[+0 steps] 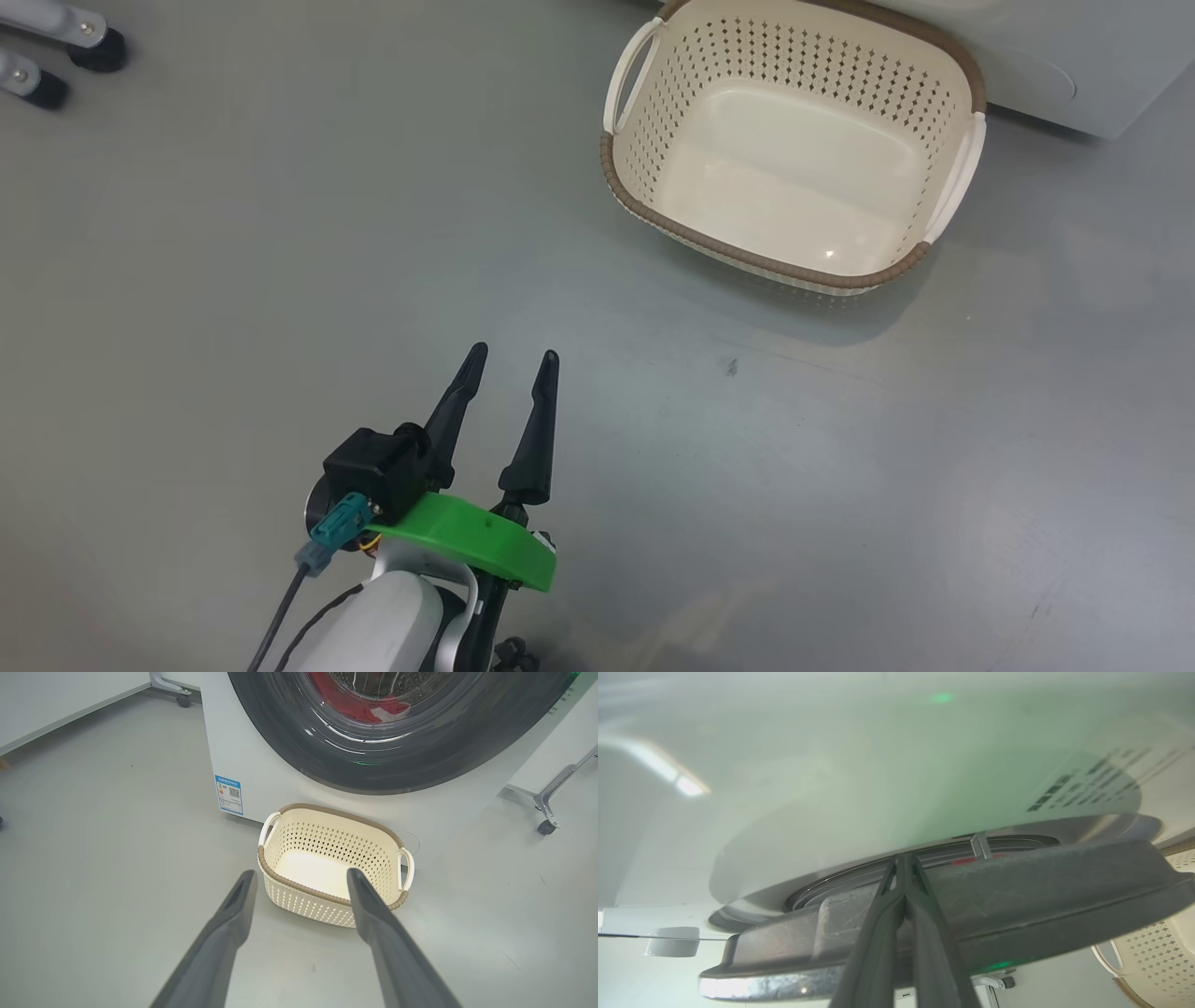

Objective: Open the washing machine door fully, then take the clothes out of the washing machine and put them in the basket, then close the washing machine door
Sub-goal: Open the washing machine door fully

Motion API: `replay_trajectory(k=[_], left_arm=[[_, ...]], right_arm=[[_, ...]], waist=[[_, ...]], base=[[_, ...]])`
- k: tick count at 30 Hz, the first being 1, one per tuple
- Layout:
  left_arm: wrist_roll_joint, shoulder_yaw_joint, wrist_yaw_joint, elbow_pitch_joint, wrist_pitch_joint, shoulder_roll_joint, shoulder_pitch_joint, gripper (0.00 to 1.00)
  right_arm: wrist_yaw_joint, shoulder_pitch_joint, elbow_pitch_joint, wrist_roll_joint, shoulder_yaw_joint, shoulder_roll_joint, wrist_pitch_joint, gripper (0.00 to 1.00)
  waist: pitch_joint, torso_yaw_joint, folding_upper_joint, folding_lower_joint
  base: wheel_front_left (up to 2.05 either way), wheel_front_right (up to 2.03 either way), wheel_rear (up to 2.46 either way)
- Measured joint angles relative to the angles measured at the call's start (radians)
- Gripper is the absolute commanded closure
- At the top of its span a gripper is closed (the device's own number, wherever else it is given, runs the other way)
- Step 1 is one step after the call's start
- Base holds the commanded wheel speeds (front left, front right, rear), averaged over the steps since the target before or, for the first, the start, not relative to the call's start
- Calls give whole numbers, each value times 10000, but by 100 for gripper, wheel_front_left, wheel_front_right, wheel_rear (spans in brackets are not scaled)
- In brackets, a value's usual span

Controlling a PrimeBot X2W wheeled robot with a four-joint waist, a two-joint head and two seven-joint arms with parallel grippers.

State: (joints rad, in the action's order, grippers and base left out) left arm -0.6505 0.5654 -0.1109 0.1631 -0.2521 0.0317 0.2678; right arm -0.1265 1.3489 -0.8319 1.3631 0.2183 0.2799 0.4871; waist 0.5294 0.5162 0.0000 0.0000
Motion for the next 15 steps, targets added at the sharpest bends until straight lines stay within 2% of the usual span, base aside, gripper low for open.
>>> replay_trajectory(k=[15], left_arm=[[8,61,-33,-75,0,-2,4,0]], right_arm=[[2,213,-761,-222,-173,203,274,100]], waist=[[-64,17,0,0]], base=[[0,0,0]])
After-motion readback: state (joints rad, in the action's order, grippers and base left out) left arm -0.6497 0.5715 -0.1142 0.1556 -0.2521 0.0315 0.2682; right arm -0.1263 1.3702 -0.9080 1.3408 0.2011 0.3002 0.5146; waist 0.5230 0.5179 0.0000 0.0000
